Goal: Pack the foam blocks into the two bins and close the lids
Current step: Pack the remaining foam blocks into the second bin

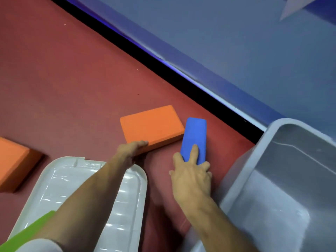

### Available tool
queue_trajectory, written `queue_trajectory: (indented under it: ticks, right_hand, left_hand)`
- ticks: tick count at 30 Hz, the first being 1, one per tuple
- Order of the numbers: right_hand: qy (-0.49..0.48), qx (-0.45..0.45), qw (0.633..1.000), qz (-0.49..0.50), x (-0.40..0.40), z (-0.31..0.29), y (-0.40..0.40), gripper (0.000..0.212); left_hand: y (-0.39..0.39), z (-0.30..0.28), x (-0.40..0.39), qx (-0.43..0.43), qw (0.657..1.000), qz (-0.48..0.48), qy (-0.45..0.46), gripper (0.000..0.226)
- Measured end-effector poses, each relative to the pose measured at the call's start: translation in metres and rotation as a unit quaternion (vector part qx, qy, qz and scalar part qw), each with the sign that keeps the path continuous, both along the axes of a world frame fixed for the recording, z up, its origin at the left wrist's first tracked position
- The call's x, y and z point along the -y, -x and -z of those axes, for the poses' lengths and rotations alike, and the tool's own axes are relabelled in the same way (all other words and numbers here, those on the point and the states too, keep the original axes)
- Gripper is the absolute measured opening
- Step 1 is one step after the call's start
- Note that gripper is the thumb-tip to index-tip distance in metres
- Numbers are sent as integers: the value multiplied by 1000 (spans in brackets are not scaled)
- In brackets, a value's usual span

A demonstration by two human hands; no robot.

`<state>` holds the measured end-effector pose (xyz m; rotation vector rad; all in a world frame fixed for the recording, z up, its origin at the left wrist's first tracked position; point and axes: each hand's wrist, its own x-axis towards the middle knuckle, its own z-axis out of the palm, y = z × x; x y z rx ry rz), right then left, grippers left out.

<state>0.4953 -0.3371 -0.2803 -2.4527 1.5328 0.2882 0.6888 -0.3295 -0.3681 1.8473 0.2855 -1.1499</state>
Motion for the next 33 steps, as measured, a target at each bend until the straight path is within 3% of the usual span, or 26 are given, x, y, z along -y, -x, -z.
queue_trajectory:
  ticks: [1,3,4,6,8,10,13,16,19,21,24,27,33]
  right_hand:
    - [9,13,1000,6,0,-4,1,32]
    - [8,57,998,27,0,-16,5,34]
    - [-2,89,995,40,1,-25,8,42]
    - [-24,158,986,53,5,-54,14,66]
    - [-43,245,965,78,10,-93,23,84]
    - [-73,307,943,108,8,-131,40,94]
    - [-64,361,925,102,-8,-175,69,87]
    - [-14,442,888,128,-24,-236,92,75]
    - [44,431,898,74,-37,-297,118,75]
    - [72,362,929,13,-52,-326,148,79]
    - [104,245,962,-58,-77,-340,211,82]
    - [75,183,980,-36,-95,-324,275,83]
    - [-44,122,991,20,-122,-226,342,91]
  left_hand:
    - [0,-9,-3,-5,1000,1,3,45]
    - [-3,-30,-9,37,999,-5,26,80]
    - [-7,-46,-15,89,995,1,33,92]
    - [-16,-90,-29,219,974,37,50,90]
    - [-23,-155,-45,367,920,131,36,78]
    - [-26,-220,-58,494,842,216,27,78]
    - [-6,-310,-70,614,736,281,45,78]
    - [34,-393,-91,684,663,288,102,75]
    - [74,-442,-117,719,605,321,115,76]
    - [101,-453,-132,722,575,366,121,79]
    - [153,-441,-145,676,559,453,158,81]
    - [218,-410,-140,616,533,555,171,79]
    - [297,-310,-118,516,456,722,63,85]
